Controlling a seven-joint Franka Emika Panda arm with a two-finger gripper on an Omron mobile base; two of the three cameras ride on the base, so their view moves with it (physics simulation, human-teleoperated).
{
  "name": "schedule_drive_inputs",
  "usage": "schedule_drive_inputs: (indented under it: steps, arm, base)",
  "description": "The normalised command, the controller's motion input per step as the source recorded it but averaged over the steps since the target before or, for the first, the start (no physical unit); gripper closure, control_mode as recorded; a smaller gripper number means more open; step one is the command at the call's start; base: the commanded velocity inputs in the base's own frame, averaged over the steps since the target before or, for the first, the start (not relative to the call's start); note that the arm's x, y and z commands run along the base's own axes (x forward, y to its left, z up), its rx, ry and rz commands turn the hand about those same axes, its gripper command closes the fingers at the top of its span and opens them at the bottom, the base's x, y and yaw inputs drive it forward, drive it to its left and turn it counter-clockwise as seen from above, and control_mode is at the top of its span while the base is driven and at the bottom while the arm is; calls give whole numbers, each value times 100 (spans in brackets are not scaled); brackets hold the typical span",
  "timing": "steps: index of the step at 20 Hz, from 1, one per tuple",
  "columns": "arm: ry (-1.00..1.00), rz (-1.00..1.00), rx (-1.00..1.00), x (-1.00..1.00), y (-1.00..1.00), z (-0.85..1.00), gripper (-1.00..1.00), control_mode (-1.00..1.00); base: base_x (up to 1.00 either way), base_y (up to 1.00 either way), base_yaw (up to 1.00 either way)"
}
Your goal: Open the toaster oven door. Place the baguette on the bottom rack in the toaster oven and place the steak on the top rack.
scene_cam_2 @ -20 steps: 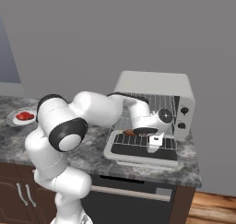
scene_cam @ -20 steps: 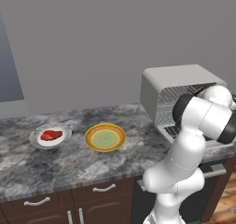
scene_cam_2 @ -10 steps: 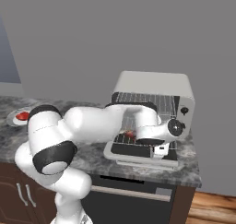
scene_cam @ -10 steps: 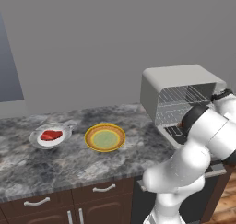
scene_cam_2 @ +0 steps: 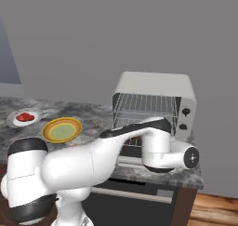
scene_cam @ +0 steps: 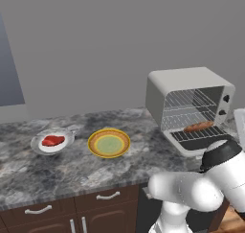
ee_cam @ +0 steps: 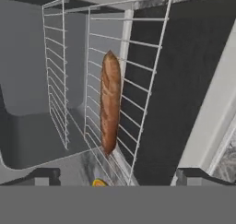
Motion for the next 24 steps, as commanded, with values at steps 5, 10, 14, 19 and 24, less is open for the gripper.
schedule_drive_inputs:
  steps: [5, 10, 14, 19, 24]
  arm:
    - [-19, 21, -1, -37, 12, 100, -100, -100]
    - [-2, 29, -15, 0, 70, 70, -100, -100]
    - [0, 36, -23, 0, 96, 43, -100, -100]
    - [0, 32, -20, 0, 99, 16, -100, -100]
    - [0, 27, -13, 0, 85, 1, -100, -100]
  base:
    - [0, 0, 0]
    - [0, 0, 0]
    - [0, 0, 0]
    - [0, 0, 0]
    - [0, 0, 0]
